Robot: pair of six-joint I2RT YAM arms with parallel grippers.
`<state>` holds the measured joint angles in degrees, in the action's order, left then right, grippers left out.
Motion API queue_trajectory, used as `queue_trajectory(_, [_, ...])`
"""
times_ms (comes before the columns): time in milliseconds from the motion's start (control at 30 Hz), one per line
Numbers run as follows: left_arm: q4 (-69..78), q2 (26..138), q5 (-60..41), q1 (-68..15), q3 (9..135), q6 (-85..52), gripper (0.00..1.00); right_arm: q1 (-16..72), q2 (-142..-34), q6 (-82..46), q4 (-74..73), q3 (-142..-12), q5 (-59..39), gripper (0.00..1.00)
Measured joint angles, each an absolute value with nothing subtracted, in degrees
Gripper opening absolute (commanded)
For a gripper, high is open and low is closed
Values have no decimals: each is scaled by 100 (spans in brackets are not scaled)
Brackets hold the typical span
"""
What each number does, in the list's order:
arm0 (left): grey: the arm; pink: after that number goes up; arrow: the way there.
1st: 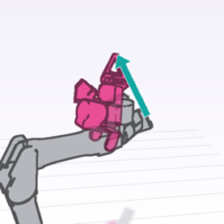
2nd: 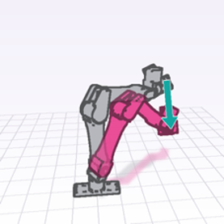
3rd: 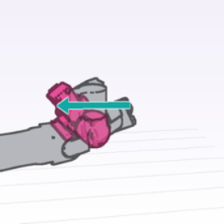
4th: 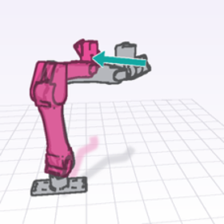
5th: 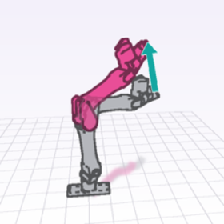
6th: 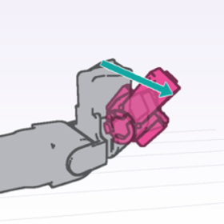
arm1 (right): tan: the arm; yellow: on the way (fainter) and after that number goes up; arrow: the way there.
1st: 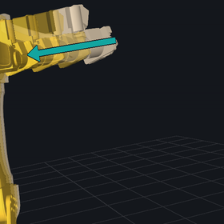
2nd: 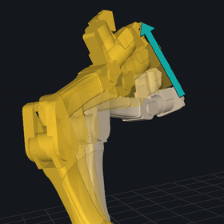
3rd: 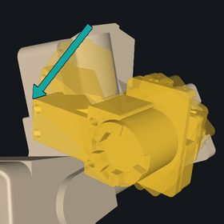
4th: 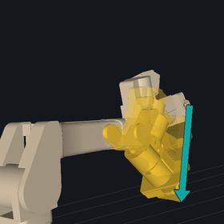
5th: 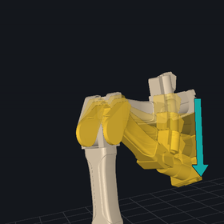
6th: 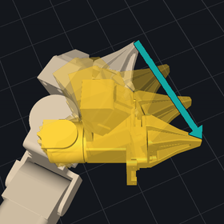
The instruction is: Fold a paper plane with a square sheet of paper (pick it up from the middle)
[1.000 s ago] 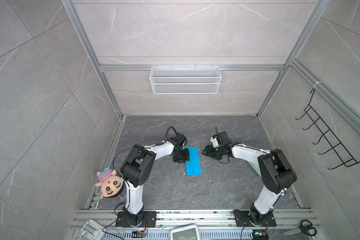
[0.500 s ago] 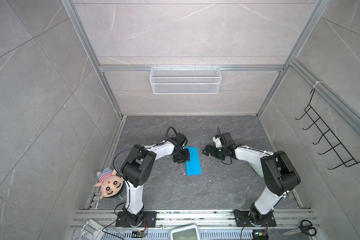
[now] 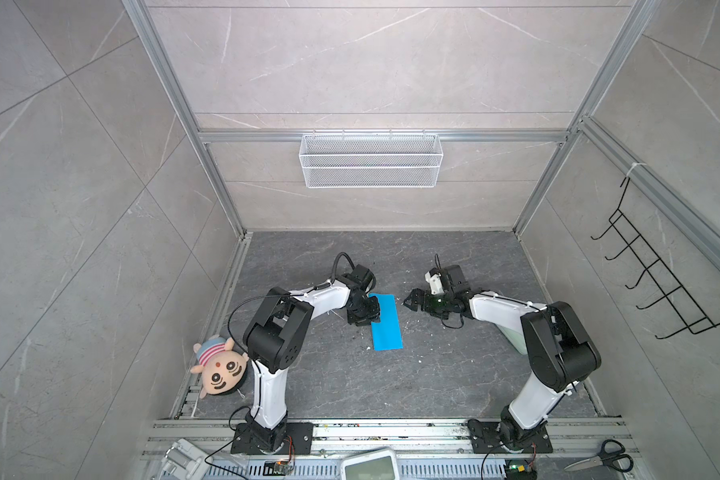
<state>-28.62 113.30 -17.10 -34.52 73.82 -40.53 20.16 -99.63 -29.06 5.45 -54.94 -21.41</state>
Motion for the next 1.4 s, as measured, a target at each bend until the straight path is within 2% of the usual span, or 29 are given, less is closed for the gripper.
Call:
queue_trajectory(800, [-3277, 11550, -1656, -3489, 7706, -4278, 38, 2016, -10007, -2910, 528, -5494, -2187, 95])
queue_trajectory(1400, [-3413, 11598, -1503, -3577, 7813, -3916, 40, 2016, -10071, -2908, 440, -5494, -2362, 94])
